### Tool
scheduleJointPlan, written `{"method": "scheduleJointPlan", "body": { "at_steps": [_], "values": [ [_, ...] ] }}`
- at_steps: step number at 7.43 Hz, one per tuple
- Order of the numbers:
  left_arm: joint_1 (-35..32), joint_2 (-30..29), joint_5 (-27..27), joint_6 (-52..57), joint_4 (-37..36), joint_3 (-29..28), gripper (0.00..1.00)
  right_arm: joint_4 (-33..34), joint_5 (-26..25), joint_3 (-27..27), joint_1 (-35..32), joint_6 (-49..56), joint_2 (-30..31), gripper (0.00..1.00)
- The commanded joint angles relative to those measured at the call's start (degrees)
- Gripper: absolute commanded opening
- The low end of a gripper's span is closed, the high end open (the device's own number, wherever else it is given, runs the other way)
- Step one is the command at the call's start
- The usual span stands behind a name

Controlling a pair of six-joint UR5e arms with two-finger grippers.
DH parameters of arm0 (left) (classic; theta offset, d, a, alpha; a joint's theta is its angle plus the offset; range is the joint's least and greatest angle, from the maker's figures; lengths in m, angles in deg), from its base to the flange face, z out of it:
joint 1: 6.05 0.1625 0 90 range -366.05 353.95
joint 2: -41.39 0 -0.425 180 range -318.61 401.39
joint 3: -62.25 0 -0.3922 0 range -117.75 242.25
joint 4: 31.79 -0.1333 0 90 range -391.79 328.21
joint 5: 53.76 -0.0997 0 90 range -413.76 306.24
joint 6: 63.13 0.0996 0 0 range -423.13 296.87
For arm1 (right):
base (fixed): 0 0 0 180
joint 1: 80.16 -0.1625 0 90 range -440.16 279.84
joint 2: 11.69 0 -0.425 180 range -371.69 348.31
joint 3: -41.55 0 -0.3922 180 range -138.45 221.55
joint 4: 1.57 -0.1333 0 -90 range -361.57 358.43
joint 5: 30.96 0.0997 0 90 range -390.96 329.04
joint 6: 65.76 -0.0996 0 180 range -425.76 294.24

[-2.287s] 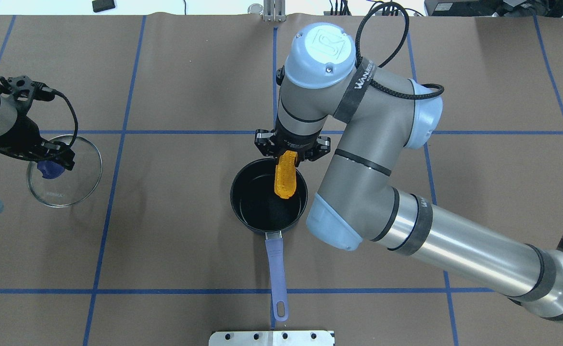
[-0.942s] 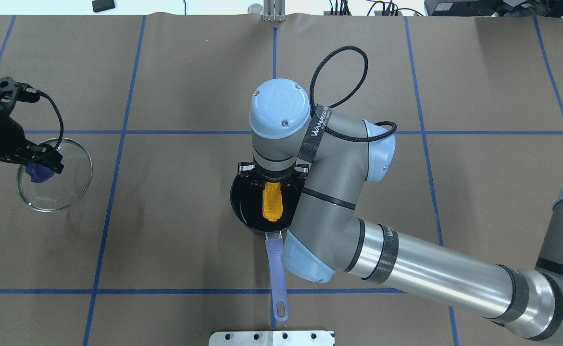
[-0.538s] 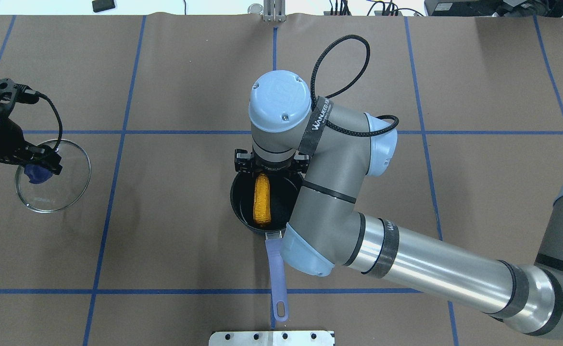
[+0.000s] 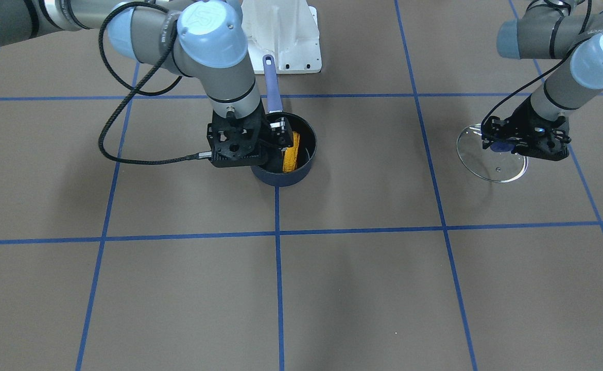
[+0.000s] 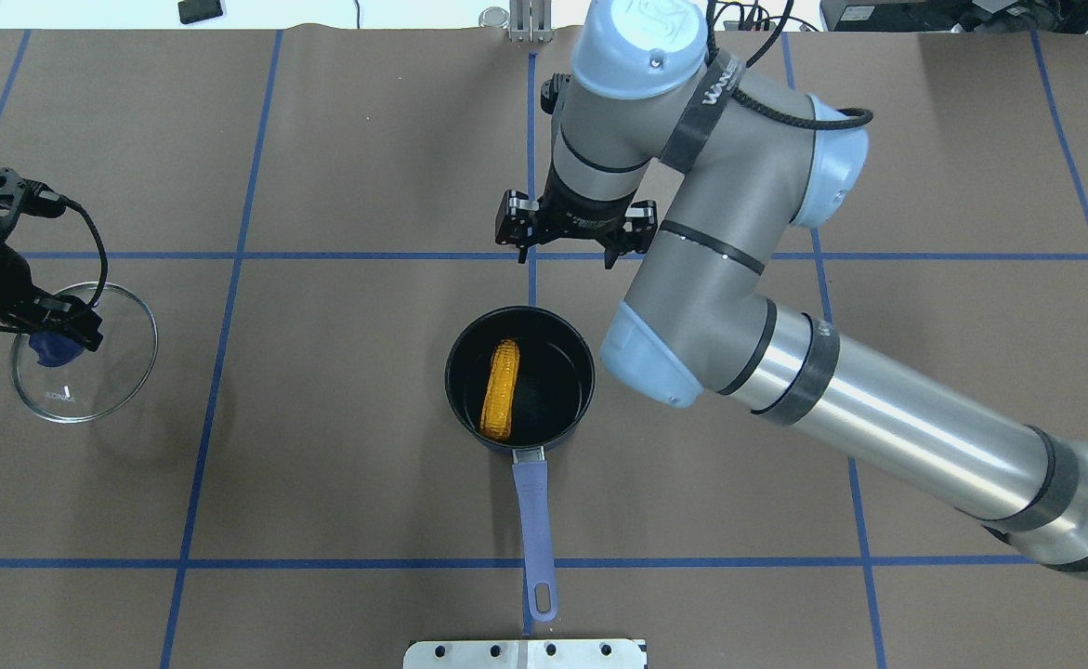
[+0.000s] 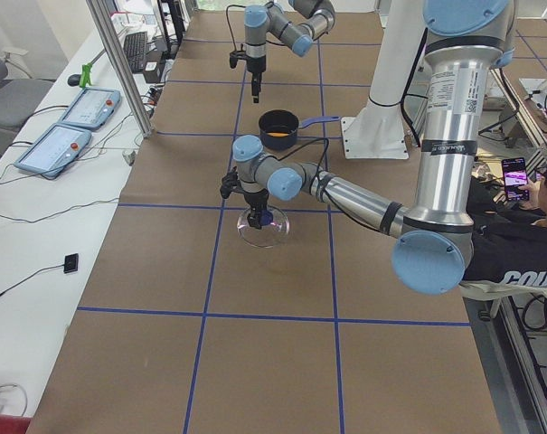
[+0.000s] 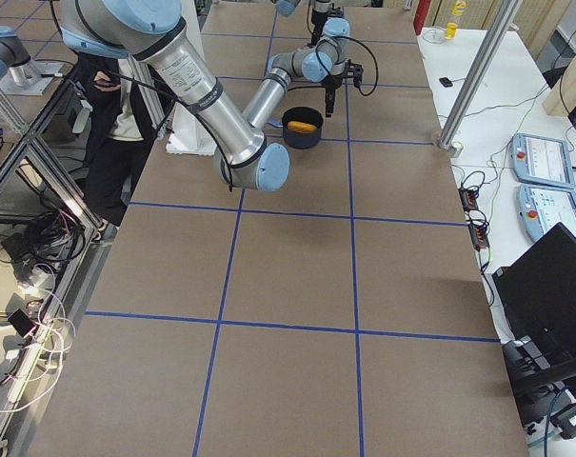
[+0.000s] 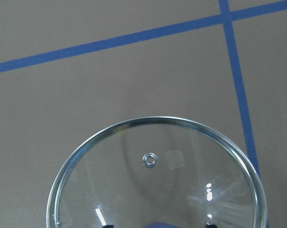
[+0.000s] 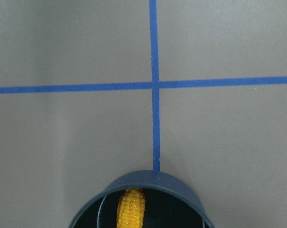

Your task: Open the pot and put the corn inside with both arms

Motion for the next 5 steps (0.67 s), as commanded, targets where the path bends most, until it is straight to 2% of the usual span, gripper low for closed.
{"method": "scheduleJointPlan", "body": {
  "at_steps": [1, 2, 3, 5],
  "values": [
    [0.04, 0.03, -0.06, 0.17, 3.21, -3.03, 0.56, 0.01, 8.27, 2.38, -9.13, 10.15, 5.41, 1.00],
    [0.04, -0.15, -0.06, 0.09, 6.02, -4.88, 0.56, 0.01, 12.05, 3.62, -14.40, 17.95, 9.79, 1.00],
    [-0.04, -0.41, -0.06, 0.09, 6.39, -5.51, 0.56, 0.01, 13.66, 4.32, -19.24, 27.78, 14.62, 1.00],
    [-0.04, -0.85, -0.06, 0.00, 6.40, -6.13, 0.56, 0.53, 17.95, 2.93, -28.12, 43.36, 21.06, 1.00]
  ]
}}
